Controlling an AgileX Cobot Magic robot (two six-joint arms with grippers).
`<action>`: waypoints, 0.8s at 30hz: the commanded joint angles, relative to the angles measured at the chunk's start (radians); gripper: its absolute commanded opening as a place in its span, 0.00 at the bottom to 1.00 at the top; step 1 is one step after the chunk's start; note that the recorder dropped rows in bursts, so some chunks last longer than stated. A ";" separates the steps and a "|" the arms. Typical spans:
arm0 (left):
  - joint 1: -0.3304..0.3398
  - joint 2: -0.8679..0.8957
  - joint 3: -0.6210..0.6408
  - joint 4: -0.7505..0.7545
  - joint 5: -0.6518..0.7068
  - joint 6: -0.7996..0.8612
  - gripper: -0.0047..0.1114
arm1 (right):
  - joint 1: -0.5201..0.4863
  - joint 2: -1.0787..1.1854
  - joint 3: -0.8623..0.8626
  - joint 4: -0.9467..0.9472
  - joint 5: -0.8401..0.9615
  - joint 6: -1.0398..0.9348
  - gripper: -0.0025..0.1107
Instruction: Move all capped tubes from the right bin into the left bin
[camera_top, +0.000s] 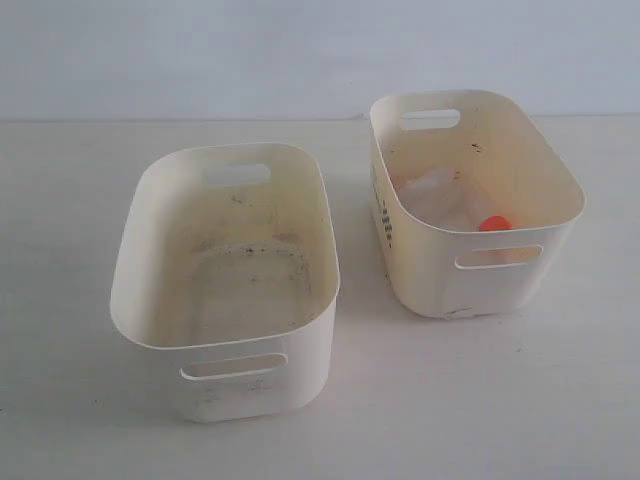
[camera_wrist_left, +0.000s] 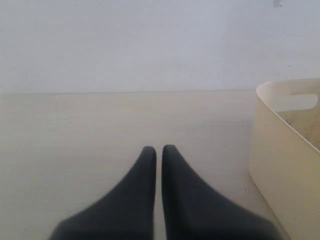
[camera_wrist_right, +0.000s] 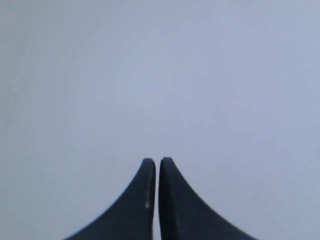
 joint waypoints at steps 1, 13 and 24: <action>0.000 0.000 -0.004 -0.006 -0.006 -0.010 0.08 | 0.000 -0.002 -0.073 0.066 -0.218 0.030 0.05; 0.000 0.000 -0.004 -0.006 -0.006 -0.010 0.08 | 0.000 0.335 -0.398 0.295 1.197 -0.166 0.05; 0.000 0.000 -0.004 -0.006 -0.006 -0.010 0.08 | 0.000 0.383 -0.467 0.554 1.207 -0.157 0.05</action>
